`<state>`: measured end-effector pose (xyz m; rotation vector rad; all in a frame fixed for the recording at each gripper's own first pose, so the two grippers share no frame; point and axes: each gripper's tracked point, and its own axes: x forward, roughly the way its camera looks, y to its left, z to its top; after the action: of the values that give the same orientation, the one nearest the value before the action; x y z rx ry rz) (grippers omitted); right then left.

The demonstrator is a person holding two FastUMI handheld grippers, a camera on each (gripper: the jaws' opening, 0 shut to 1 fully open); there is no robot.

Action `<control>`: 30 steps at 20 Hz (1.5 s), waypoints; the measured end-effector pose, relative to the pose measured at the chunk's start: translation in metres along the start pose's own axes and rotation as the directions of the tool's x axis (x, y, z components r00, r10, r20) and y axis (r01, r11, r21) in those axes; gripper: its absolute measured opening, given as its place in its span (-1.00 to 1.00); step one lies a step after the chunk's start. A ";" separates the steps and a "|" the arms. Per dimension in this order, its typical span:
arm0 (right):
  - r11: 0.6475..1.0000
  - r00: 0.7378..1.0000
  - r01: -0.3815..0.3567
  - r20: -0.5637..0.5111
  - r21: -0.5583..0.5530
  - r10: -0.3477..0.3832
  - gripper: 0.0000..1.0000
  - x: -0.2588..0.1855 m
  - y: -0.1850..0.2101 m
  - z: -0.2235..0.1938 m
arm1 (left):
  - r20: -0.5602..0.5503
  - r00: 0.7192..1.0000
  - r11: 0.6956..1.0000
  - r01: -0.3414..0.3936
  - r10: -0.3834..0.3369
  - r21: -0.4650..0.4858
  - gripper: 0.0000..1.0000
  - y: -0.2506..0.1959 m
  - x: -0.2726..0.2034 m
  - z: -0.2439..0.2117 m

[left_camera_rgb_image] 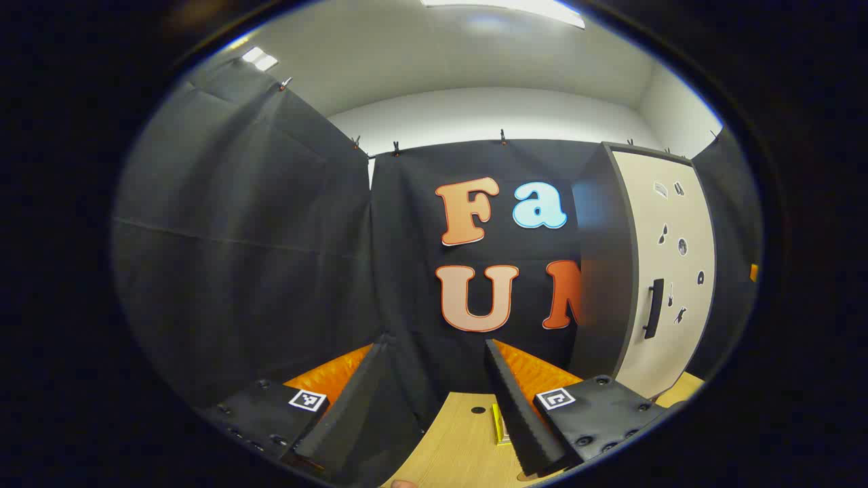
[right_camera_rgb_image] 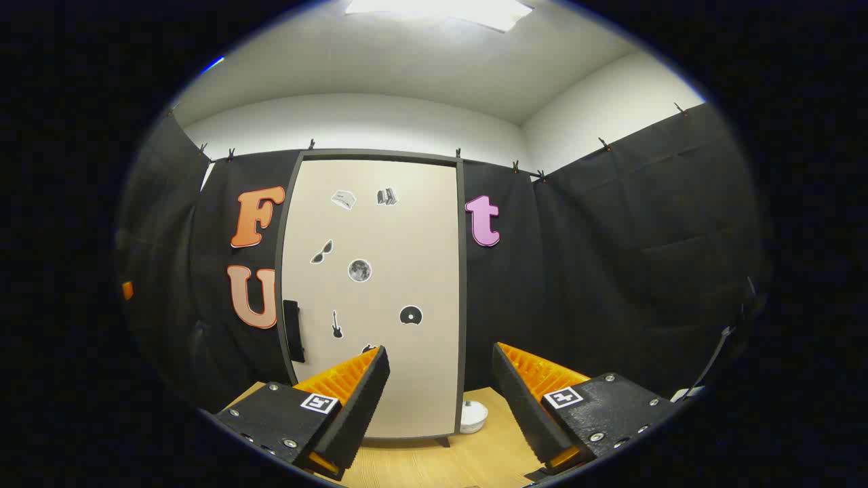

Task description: Open the cabinet door with the right hand, grasp the bottle in the cabinet with the left hand and place it on the coaster, then close the cabinet door with the right hand.

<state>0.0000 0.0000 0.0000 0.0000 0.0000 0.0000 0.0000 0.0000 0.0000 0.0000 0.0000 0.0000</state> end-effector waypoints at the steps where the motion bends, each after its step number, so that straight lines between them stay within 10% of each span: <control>1: 1.000 1.000 0.007 0.004 -0.004 -0.007 0.89 -0.001 -0.002 0.002 | 0.000 1.000 1.000 0.008 -0.008 -0.007 0.87 -0.002 0.000 0.000; 30: 0.999 1.000 -0.006 0.002 -0.036 0.006 0.89 -0.008 0.013 0.007 | 0.016 0.998 0.998 0.055 -0.055 0.011 0.93 -0.014 -0.004 0.008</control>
<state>-0.0082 0.0133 0.0066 -0.0361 -0.0023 0.0061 -0.0043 -0.0140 0.0076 0.0105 -0.0162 -0.0550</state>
